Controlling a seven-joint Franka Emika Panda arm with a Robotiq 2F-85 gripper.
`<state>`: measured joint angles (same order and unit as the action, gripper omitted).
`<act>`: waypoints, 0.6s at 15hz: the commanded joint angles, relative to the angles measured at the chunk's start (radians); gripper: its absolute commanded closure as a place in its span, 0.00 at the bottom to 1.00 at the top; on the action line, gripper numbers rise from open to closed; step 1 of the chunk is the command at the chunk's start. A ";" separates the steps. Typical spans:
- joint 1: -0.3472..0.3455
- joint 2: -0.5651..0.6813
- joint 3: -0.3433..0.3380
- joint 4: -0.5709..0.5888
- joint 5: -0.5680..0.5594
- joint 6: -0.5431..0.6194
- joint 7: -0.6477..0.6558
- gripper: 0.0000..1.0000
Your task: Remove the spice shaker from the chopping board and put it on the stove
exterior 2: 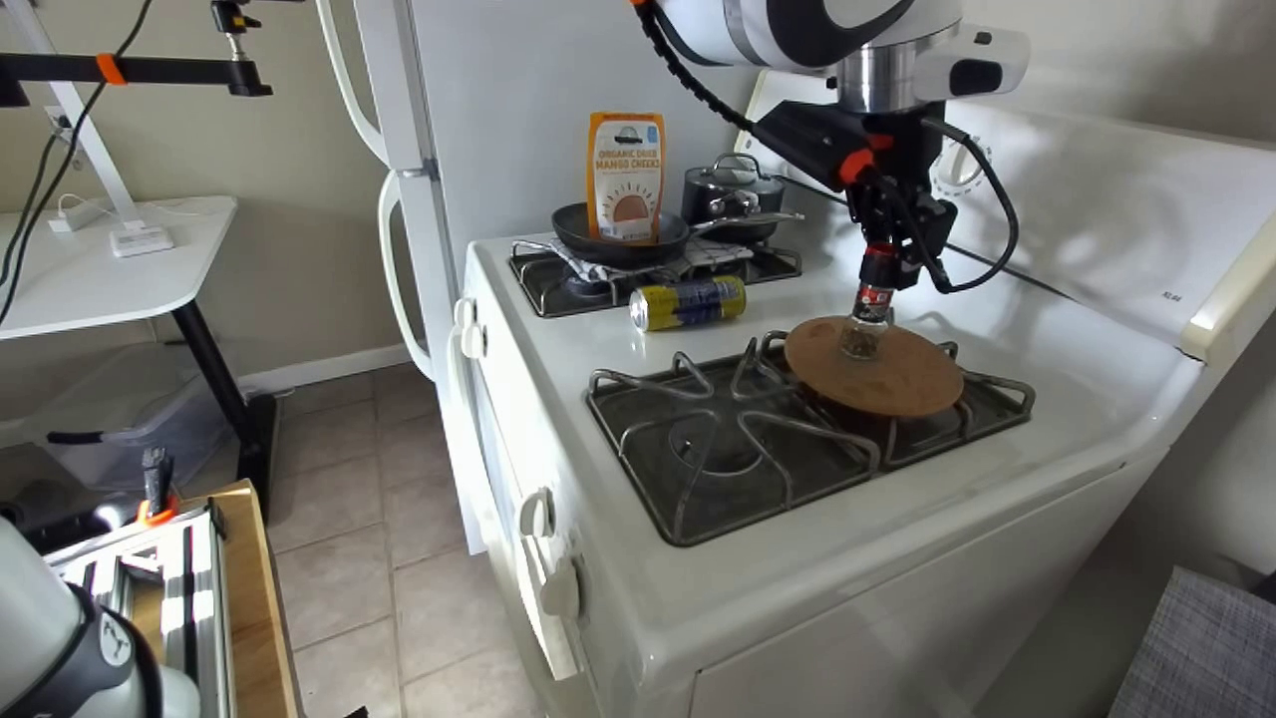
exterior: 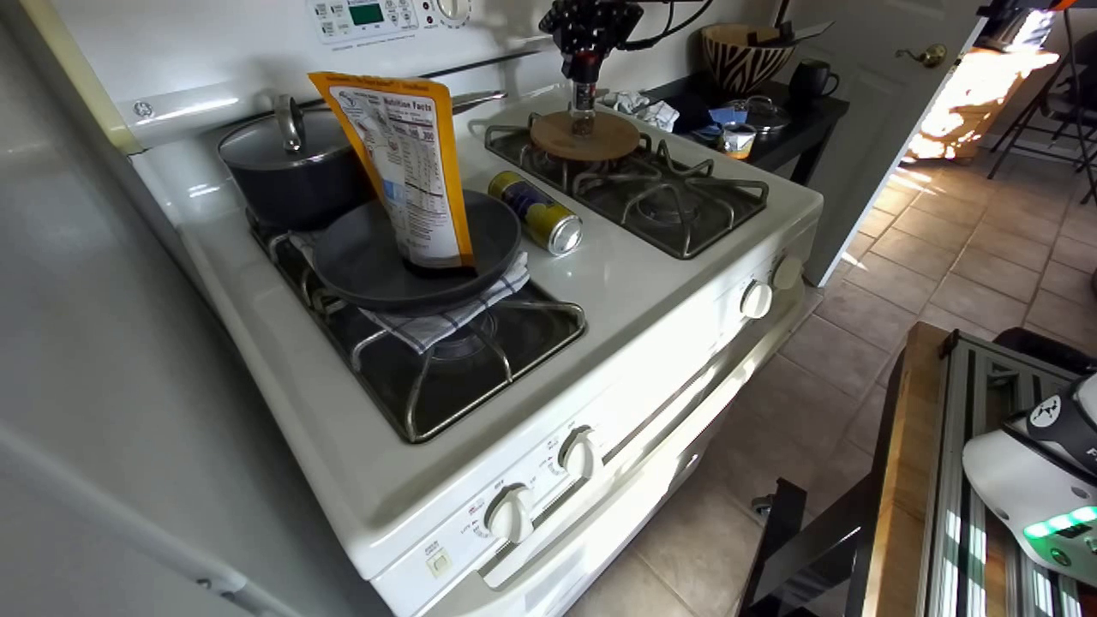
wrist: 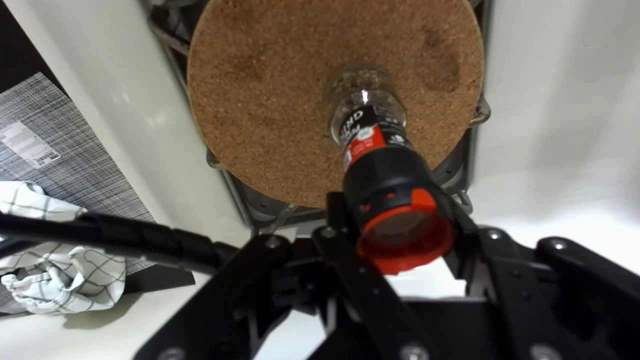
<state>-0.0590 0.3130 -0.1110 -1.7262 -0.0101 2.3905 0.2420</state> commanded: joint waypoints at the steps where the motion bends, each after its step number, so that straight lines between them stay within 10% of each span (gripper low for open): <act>1: 0.012 -0.002 -0.006 0.020 -0.024 -0.063 0.026 0.82; 9: 0.011 -0.154 0.036 -0.059 0.013 -0.091 -0.061 0.82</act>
<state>-0.0497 0.2373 -0.0860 -1.7209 -0.0108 2.3199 0.2145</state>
